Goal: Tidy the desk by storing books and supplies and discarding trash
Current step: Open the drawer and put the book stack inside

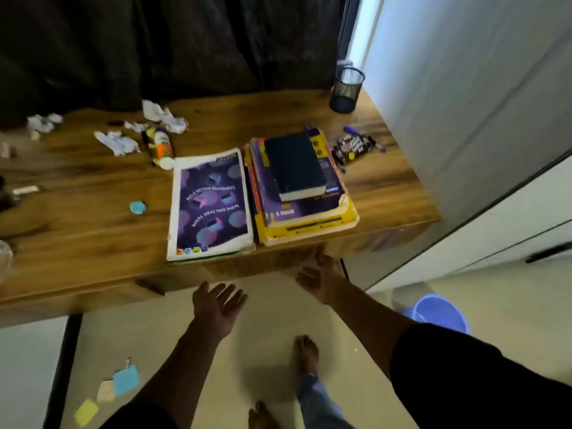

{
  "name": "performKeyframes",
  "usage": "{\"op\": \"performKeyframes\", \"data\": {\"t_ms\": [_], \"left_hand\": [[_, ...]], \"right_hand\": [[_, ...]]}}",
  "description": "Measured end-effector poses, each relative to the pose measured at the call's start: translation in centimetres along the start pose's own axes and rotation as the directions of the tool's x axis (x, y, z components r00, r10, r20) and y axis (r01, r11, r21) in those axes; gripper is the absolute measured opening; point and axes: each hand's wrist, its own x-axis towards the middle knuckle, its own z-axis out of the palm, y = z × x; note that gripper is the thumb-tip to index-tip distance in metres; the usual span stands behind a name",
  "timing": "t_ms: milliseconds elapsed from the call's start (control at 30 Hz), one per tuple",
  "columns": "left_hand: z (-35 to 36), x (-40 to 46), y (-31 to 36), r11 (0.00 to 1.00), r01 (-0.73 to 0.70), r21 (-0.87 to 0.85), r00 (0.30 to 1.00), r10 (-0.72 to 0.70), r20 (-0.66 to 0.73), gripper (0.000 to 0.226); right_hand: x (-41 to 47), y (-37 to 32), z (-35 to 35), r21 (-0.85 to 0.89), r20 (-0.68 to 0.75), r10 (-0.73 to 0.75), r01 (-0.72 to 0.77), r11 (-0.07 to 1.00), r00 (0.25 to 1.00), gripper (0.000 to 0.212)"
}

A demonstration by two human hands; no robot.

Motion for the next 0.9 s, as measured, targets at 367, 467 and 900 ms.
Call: {"op": "performKeyframes", "data": {"t_ms": [367,467,900], "left_hand": [[2.1,5.7,-0.9,0.872,0.099,-0.479,0.985,-0.017,0.173,0.075],[2.4,5.6,-1.6,0.880,0.067,-0.470,0.991,-0.005,0.131,0.075],[1.0,4.1,-3.0,0.924,0.030,-0.382,0.993,0.016,0.119,0.066]], "right_hand": [[5.3,-0.6,0.5,0.389,-0.074,0.174,-0.132,0.912,0.982,0.059],[5.5,-0.2,0.3,0.414,-0.034,0.173,-0.144,0.899,0.984,0.074],[3.7,1.1,-1.1,0.470,-0.014,0.164,-0.138,0.872,0.986,0.085]]}}
